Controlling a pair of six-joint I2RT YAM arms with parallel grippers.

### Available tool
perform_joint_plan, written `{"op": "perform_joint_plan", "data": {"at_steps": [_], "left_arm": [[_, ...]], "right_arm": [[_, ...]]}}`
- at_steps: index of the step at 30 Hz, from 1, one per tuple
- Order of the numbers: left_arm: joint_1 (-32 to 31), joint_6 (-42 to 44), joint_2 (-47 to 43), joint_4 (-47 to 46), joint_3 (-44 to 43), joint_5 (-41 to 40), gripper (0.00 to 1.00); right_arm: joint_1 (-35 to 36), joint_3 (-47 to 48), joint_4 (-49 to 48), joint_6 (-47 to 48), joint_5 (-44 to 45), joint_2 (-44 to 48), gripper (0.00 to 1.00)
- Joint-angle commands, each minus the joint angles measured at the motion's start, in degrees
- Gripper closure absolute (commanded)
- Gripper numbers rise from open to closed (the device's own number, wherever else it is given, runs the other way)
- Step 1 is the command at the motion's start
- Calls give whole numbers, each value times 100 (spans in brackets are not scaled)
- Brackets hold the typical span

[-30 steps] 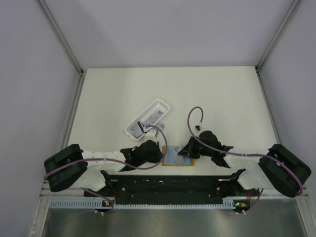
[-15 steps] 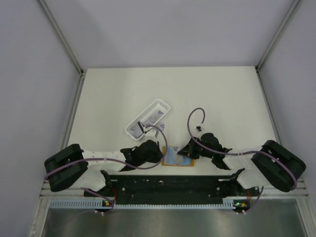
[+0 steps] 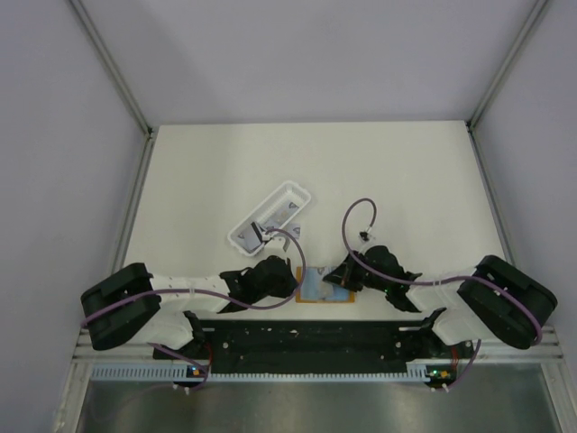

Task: Put the credit cards into the card holder
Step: Insert the credit card into the card holder.

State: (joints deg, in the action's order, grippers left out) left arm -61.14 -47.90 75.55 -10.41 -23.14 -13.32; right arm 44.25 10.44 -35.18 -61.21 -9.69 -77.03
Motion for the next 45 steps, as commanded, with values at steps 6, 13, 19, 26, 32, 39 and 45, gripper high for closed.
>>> {"op": "perform_joint_plan", "data": {"at_steps": [6, 13, 19, 26, 32, 39, 45], "left_arm": [[-11, -44, 65, -75, 134, 190, 100], [-3, -62, 92, -119, 125, 242, 100], [-3, -106, 83, -180, 169, 286, 100], [-3, -114, 65, -198, 178, 313, 100], [-3, -132, 74, -224, 187, 356, 100], [-12, -150, 65, -251, 213, 374, 100], [-11, -158, 21, -207, 222, 357, 100]], "right_arm": [[672, 134, 134, -137, 767, -206, 100], [848, 231, 81, -66, 679, -189, 90], [971, 494, 669, 91, 776, -31, 59], [1138, 907, 1066, 162, 838, -127, 57], [1279, 1180, 1066, 136, 680, -452, 57], [1455, 1513, 1258, -40, 618, -769, 57], [1464, 1821, 2083, 188, 1073, -471, 57]]}}
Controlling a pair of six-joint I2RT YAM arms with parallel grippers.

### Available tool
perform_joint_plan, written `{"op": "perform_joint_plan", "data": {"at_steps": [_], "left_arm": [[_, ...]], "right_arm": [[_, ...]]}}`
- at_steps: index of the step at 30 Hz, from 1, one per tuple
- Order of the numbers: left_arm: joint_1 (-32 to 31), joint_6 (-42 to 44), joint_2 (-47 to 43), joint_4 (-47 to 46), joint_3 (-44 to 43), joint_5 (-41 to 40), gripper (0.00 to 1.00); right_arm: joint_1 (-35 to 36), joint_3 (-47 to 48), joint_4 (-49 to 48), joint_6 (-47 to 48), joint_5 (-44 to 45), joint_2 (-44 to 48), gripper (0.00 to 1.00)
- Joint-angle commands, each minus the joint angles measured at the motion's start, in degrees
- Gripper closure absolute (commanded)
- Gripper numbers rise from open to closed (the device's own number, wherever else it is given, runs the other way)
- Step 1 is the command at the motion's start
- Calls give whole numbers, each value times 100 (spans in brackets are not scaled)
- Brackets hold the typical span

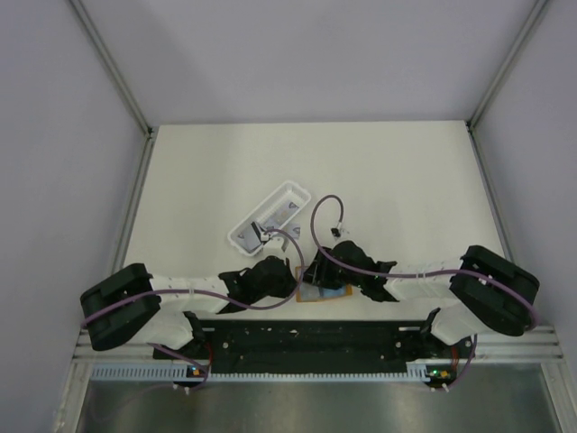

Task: Put the credit cards into the card holder
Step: Insert the credit card into the card holder, then pick up the credit card from the center of the board.

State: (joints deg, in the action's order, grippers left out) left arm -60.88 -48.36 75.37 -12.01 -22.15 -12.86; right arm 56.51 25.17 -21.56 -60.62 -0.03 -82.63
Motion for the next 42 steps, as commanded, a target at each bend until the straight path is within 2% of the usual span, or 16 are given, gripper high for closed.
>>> {"op": "perform_joint_plan", "data": {"at_steps": [1, 5, 9, 19, 23, 30, 33, 37, 42], "left_arm": [[-46, -95, 21, -30, 123, 319, 100], [-46, -86, -31, -12, 158, 284, 100], [-46, -104, -14, -12, 167, 276, 100], [-38, -86, -66, 49, 124, 267, 100], [-38, -51, -776, 470, 18, 206, 100], [-3, 90, -2622, 1718, -193, -602, 100], [128, 116, -3028, 2018, -62, -858, 93], [638, 55, -2898, 1757, 237, -499, 95], [859, 116, -2055, 939, 238, -217, 99]], "right_arm": [[229, 427, 1019, 216, 248, 220, 57], [229, 743, 2057, 673, 767, 677, 54], [229, 963, 2682, 955, 1092, 932, 51], [229, 1016, 3184, 1227, 1514, 1205, 49], [36, 1183, 3176, 1631, 1437, 1144, 50], [-851, 1894, 2613, 2668, 496, 337, 52], [-922, 2579, 2639, 3265, 355, -462, 53], [-940, 3502, 2771, 3688, 223, -1490, 56], [-958, 4144, 2859, 3847, 504, -2256, 57]]}}
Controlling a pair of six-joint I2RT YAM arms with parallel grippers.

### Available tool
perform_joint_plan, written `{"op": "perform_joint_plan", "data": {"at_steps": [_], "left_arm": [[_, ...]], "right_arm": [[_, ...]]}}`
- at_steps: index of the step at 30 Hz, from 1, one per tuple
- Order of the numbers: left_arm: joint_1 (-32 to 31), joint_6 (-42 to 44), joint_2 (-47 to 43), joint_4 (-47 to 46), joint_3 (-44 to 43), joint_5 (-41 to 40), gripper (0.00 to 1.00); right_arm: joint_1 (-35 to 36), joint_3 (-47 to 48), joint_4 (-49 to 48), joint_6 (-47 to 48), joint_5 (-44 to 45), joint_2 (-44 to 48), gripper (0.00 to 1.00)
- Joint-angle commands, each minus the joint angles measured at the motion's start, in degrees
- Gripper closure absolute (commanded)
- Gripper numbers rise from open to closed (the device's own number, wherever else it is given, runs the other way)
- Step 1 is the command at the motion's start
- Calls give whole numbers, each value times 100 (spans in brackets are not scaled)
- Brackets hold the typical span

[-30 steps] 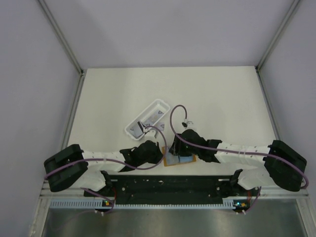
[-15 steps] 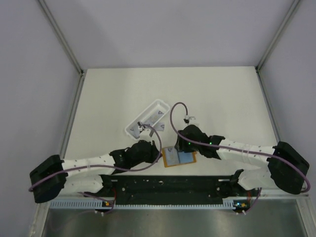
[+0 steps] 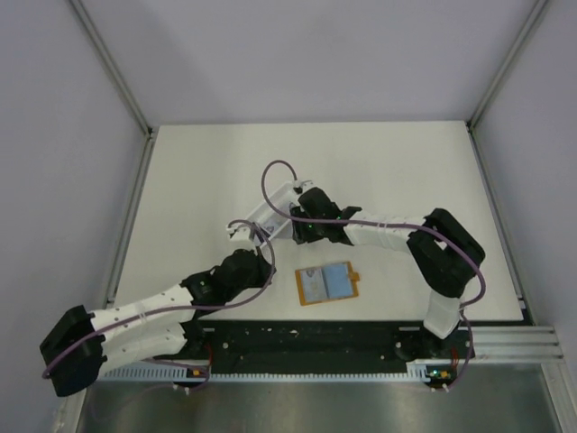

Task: Put the credit cards into the card holder
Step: Pick up the credit card from the center of the board.

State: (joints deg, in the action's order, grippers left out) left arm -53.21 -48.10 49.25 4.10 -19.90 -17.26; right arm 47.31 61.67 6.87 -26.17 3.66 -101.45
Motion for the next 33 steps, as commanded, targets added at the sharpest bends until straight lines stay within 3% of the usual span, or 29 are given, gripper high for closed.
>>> {"op": "perform_joint_plan", "data": {"at_steps": [1, 11, 17, 26, 33], "left_arm": [[109, 99, 794, -760, -40, 223, 100], [776, 81, 2263, -1122, -462, -67, 100], [1356, 257, 2817, -1166, -769, -85, 100], [1981, 380, 3090, -1183, -989, 29, 100], [2025, 450, 3336, -1333, -1051, 565, 100]], "right_arm": [[-64, 565, 33, 403, 222, -428, 57], [-424, 1329, 95, 578, 117, -1008, 58], [-521, 1927, 262, 649, -84, -1500, 65], [-530, 2350, 394, 728, -488, -1896, 72], [-486, 1947, 297, 614, -981, -1809, 82]]}}
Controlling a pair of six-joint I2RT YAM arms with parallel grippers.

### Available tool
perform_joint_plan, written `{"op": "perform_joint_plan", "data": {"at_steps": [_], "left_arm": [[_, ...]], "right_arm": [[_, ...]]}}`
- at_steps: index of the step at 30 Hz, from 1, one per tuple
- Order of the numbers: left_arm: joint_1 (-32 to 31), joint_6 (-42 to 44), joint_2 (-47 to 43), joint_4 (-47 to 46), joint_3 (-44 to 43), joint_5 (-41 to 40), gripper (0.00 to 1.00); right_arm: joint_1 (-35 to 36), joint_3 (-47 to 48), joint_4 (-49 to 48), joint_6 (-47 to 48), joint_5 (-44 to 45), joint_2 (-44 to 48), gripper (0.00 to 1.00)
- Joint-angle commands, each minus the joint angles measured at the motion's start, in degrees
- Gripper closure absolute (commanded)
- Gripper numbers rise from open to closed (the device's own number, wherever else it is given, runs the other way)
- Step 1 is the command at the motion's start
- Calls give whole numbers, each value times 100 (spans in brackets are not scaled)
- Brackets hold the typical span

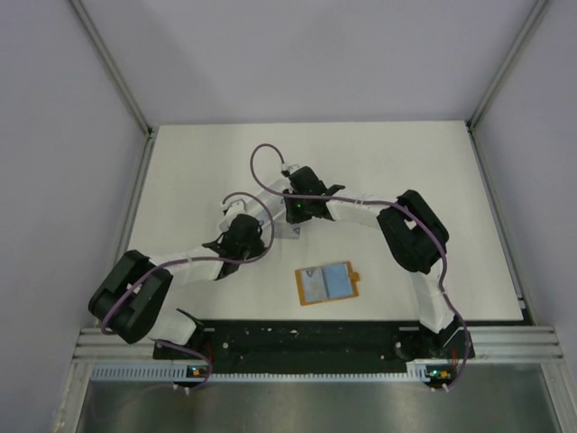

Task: Put the credit cards into the card holder
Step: Pick up the credit card from the center of the board.

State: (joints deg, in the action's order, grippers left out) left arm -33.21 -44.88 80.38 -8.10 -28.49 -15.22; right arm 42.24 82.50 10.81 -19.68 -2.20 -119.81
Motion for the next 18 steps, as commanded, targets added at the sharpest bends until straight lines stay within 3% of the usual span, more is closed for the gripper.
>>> {"op": "perform_joint_plan", "data": {"at_steps": [1, 18], "left_arm": [[25, 120, 276, -113, -209, 414, 100], [25, 111, 558, -157, -236, 511, 100]], "right_arm": [[47, -225, -114, -70, -396, 63, 83], [417, -1376, -378, -255, -571, 555, 85]]}}
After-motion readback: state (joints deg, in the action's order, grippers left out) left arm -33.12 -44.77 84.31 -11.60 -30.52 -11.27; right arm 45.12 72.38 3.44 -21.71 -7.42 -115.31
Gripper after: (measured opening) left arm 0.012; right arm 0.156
